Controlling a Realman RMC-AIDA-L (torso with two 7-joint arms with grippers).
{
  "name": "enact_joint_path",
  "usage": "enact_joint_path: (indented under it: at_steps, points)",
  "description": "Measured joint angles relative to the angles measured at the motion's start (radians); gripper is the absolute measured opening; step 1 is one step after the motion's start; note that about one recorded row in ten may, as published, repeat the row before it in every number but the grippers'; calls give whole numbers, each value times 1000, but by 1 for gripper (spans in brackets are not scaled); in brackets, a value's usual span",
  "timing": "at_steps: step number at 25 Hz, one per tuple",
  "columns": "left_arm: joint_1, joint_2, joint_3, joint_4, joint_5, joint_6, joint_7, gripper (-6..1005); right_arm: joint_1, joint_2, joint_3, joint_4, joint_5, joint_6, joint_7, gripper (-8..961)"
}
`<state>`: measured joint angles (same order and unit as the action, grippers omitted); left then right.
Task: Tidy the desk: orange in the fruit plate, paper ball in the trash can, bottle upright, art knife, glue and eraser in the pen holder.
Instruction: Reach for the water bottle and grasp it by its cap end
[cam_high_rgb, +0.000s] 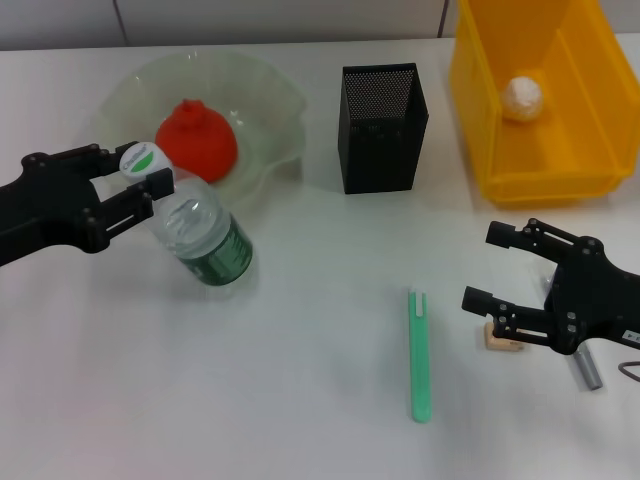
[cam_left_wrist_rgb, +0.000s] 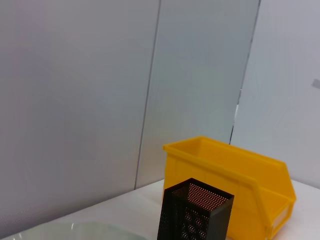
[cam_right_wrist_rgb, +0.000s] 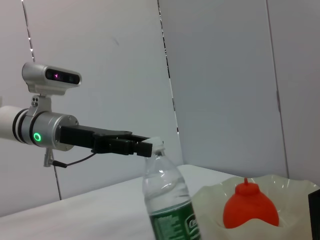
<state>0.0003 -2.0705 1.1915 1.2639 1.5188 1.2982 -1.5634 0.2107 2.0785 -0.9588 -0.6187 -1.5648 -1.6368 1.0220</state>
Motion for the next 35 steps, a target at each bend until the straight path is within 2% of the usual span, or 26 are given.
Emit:
enact_joint_path:
  at_steps: [16, 19, 23, 28, 31, 35]
  points:
    - [-47, -1, -10, -91, -64, 72, 145, 441, 2, 0, 7, -12, -28, -10, 19, 841]
    - [-48, -1, -21, -91, -84, 94, 167, 579, 2, 0, 7, -13, -38, -11, 20, 841]
    - [-49, 2, -54, -74, -113, 126, 173, 646, 3, 0, 6, -14, -41, -12, 25, 841]
    - [-50, 0, -134, -25, -167, 241, 189, 729, -6, 1, 10, -67, -41, -17, 97, 841]
    - [-51, 1, -120, -36, -168, 282, 219, 779, -9, 2, 19, -118, -46, -12, 165, 840]
    - [-51, -4, -53, -47, -66, 313, 244, 797, -13, 2, 21, -125, -48, -11, 169, 840]
